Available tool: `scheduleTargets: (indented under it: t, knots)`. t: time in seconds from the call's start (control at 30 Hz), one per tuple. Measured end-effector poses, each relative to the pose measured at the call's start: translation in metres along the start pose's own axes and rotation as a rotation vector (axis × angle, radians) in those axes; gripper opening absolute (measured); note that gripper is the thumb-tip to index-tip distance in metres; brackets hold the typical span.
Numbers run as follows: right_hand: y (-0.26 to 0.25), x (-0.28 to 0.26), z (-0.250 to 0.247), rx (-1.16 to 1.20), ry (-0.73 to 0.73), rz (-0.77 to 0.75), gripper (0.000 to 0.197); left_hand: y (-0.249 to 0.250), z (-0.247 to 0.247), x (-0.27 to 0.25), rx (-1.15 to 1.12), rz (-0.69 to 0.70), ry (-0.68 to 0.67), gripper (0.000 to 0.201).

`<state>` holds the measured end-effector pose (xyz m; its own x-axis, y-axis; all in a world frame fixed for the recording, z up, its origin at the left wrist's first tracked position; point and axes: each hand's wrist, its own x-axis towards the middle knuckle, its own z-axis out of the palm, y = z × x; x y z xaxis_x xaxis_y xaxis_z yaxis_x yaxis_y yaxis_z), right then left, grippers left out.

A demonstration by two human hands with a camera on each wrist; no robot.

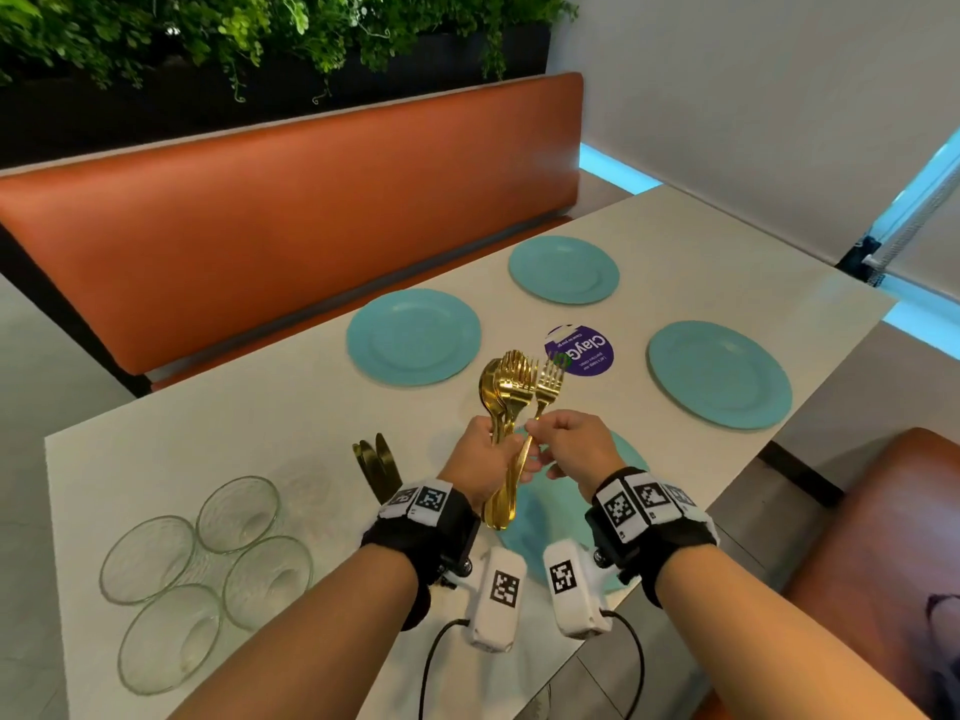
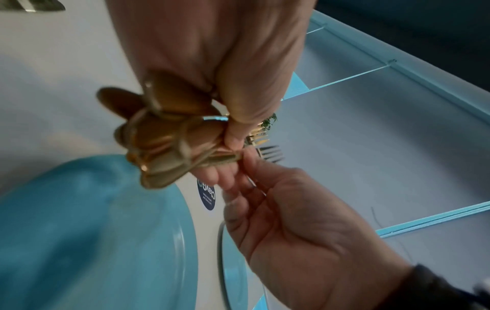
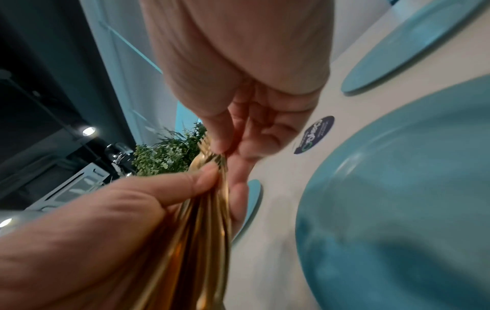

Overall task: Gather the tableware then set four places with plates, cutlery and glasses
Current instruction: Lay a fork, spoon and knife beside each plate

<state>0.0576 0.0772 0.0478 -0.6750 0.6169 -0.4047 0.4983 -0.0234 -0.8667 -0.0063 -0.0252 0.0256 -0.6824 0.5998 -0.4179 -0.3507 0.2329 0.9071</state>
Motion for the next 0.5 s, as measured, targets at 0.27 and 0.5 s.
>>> scheduleTargets:
  t: [0.27, 0.5]
  knots:
    - [0.027, -0.008, -0.006, -0.262, -0.118, 0.020, 0.025, -0.004, -0.058, 0.005, 0.011, 0.028, 0.236, 0.010]
    - [0.052, -0.029, 0.042, -0.732, -0.361, 0.015, 0.015, -0.014, -0.086, 0.002, -0.019, 0.029, 0.310, 0.027]
